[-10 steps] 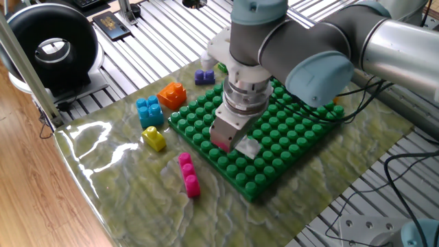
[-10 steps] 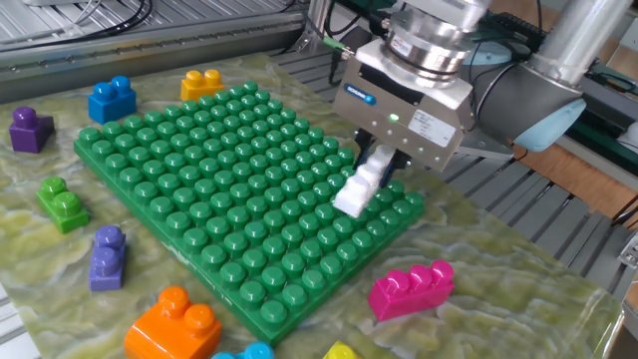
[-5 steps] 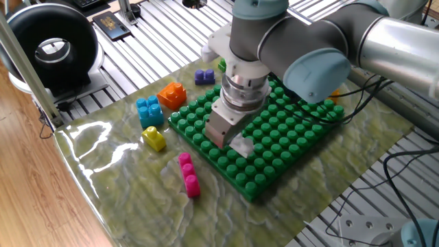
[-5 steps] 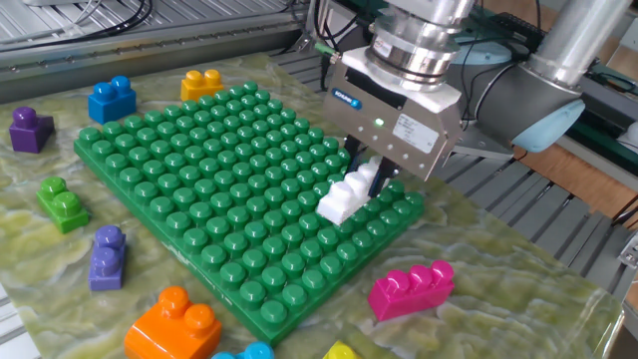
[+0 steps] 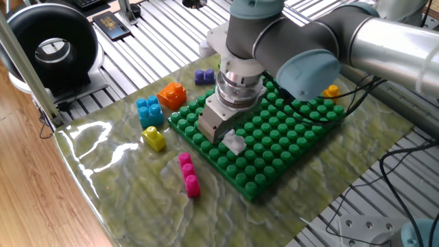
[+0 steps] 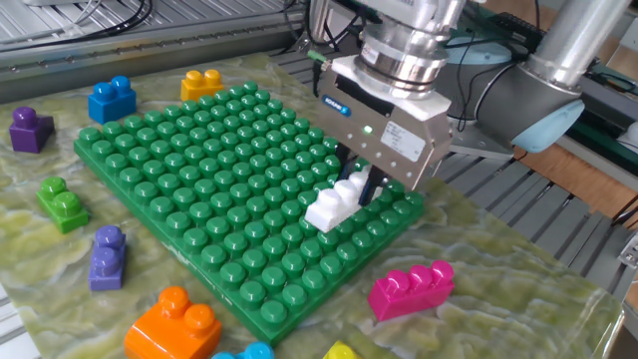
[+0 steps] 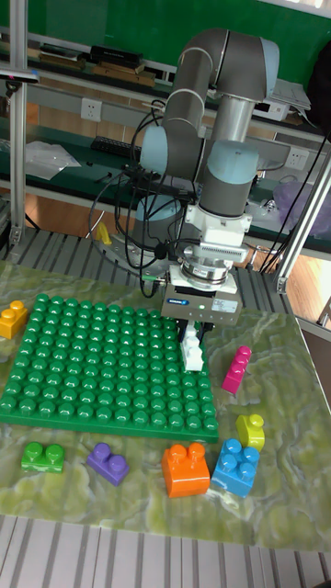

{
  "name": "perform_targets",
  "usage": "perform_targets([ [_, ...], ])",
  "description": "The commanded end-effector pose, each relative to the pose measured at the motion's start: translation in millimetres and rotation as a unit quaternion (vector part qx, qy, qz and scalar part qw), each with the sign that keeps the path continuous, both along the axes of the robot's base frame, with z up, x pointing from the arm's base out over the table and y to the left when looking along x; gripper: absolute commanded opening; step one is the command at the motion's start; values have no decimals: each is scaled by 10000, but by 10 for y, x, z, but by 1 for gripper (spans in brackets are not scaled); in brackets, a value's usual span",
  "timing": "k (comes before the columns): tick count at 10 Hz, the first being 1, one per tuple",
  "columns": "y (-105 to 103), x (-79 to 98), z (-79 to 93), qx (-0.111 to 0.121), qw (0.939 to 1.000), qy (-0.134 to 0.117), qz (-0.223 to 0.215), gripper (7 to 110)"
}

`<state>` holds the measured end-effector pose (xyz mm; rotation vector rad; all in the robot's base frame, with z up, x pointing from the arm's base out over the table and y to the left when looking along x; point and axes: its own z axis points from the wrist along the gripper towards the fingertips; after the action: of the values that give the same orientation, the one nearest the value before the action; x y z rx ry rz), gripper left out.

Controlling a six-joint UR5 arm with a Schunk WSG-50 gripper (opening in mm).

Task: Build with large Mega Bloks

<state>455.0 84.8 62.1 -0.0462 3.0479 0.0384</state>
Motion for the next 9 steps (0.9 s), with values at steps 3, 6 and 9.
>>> perform_targets([
  [3,-43,-9,-50,-28,9998,154,-101,7],
  [6,-109,-150,35,-268,9957,269,843,7],
  [9,-96,-398,173,-644,9158,447,3940,7],
])
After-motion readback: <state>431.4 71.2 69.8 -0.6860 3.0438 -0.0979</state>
